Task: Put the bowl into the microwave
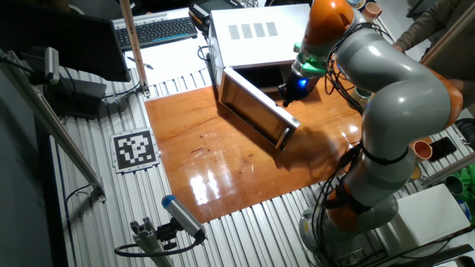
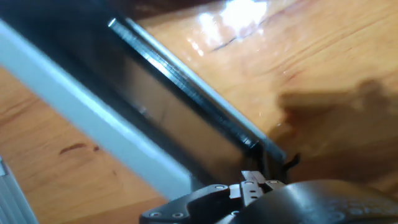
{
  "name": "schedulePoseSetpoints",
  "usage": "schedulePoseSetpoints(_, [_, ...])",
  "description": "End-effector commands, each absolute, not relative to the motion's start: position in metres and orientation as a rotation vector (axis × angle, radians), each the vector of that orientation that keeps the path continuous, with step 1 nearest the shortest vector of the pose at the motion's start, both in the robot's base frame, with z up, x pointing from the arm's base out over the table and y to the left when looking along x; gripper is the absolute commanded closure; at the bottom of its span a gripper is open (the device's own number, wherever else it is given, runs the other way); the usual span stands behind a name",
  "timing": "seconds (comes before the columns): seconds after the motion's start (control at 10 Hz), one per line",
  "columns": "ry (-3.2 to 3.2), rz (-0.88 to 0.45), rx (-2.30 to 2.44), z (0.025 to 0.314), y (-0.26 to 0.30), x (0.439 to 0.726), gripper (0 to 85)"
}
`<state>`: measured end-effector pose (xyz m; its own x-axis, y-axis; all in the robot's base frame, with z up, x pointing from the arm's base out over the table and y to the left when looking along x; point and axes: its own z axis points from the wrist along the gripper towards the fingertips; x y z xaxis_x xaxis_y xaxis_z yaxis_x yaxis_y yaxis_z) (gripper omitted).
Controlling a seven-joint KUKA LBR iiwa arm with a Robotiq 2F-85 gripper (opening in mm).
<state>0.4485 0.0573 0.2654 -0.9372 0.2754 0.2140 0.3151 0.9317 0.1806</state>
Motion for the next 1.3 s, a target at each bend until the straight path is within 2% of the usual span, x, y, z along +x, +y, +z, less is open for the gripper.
schedulePoseSetpoints(0.0, [-2.903,-0.321,-0.461,0.264,0.062,0.444,85.0])
schedulePoseSetpoints(0.3, [-2.909,-0.333,-0.483,0.261,0.071,0.434,85.0])
schedulePoseSetpoints(0.6, [-2.910,-0.323,-0.471,0.260,0.068,0.439,85.0])
schedulePoseSetpoints(0.7, [-2.921,-0.300,-0.445,0.260,0.065,0.444,85.0])
schedulePoseSetpoints(0.9, [-2.976,-0.166,-0.302,0.263,0.049,0.459,85.0])
schedulePoseSetpoints(1.2, [-3.023,-0.079,-0.147,0.259,0.005,0.478,85.0])
